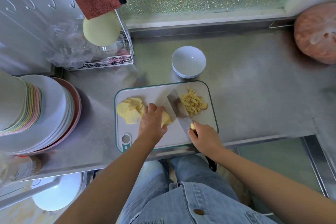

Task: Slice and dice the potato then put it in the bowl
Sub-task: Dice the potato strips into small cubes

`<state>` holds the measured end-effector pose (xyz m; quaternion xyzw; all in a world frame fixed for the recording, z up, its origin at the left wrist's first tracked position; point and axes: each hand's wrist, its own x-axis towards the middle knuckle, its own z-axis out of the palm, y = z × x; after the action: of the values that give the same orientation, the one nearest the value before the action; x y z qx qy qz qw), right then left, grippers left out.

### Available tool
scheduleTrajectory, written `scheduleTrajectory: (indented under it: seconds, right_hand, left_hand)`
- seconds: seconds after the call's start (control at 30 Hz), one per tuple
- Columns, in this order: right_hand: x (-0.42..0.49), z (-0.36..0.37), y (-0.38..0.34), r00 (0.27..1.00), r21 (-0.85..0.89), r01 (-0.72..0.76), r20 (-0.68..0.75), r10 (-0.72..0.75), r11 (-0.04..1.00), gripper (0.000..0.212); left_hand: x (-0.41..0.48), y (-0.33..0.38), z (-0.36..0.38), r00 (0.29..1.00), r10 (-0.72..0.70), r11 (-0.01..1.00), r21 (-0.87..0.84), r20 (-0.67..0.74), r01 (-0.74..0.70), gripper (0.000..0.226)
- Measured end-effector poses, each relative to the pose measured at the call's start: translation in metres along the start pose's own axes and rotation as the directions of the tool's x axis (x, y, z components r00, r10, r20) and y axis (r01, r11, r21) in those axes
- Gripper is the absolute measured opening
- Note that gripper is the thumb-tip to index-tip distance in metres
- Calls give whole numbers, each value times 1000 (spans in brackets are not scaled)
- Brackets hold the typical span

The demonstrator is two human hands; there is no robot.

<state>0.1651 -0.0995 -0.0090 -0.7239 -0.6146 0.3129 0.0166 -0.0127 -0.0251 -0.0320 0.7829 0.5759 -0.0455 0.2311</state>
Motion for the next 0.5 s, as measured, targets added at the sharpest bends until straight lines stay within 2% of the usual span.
scheduleTrajectory:
  seconds: [0.1, 0.2, 0.37, 0.43, 0.5]
  right_hand:
    - [6, -12, 9, 996, -17, -53, -75, 51, 998, 21]
    - [12, -23, 12, 995, -48, -32, -93, 27, 998, 24]
    - [11, -22, -2, 996, -67, 33, -82, -38, 997, 24]
    - [12, -19, -8, 997, -100, 44, -54, -50, 994, 21]
    - [14, -15, -12, 999, -103, 27, -27, -30, 994, 20]
  left_hand:
    - [0, 1, 0, 1000, 0, 1000, -19, -7, 0, 60]
    - [3, 6, 4, 1000, 11, 999, -35, -23, -12, 61]
    - [3, 16, 7, 999, -41, 999, -32, -15, 41, 80]
    - [-2, 15, 8, 992, -122, 985, -124, -36, 116, 75]
    - [-7, 11, 8, 965, -257, 921, -316, -54, 228, 55]
